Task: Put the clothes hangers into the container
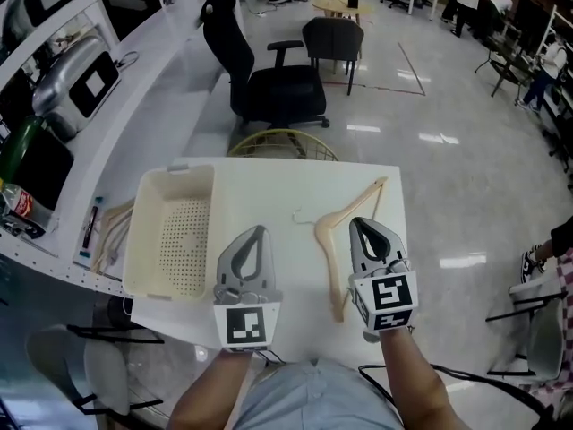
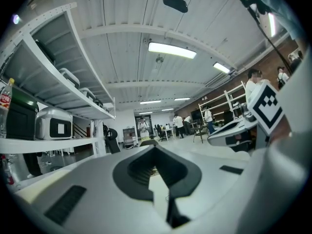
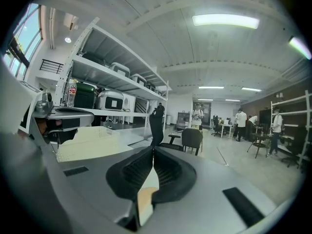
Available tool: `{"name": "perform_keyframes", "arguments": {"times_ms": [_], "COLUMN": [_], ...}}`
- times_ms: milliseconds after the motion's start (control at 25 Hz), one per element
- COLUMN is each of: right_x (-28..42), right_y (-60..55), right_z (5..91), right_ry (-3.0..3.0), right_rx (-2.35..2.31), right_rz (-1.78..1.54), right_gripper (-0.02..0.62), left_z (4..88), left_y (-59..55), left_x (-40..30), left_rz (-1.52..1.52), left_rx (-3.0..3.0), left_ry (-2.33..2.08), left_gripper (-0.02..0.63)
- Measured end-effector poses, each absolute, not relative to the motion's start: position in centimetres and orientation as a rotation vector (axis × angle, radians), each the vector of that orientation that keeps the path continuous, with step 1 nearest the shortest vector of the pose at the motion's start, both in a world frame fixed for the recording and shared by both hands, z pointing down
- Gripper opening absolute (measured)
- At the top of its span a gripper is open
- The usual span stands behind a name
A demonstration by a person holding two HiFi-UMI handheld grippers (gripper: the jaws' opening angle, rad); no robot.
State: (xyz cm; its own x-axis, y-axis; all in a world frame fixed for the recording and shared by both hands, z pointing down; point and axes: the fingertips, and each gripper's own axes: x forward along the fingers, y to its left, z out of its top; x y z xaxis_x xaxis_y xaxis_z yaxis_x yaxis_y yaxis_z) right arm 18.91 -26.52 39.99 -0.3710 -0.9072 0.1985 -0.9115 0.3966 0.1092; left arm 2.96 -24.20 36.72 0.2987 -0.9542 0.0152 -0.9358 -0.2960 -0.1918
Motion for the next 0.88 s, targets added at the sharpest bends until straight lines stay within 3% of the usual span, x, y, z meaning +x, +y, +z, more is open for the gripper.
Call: {"name": "perform_keyframes", "arguments": {"times_ms": [880], "right_x": [17.0], "right_y": [-25.8], "right_z": [55.2], "right_ry": [-2.167], "right_rx": [1.525], "right_rz": [0.441], "right_gripper": [0.014], "left_z": [43.6], "left_y": [-26.7], "left_x": [1.3], "left_rz": [-0.311], "left_rx": [-2.580], "left_ry": [1.754], "left_gripper": [0.011]}}
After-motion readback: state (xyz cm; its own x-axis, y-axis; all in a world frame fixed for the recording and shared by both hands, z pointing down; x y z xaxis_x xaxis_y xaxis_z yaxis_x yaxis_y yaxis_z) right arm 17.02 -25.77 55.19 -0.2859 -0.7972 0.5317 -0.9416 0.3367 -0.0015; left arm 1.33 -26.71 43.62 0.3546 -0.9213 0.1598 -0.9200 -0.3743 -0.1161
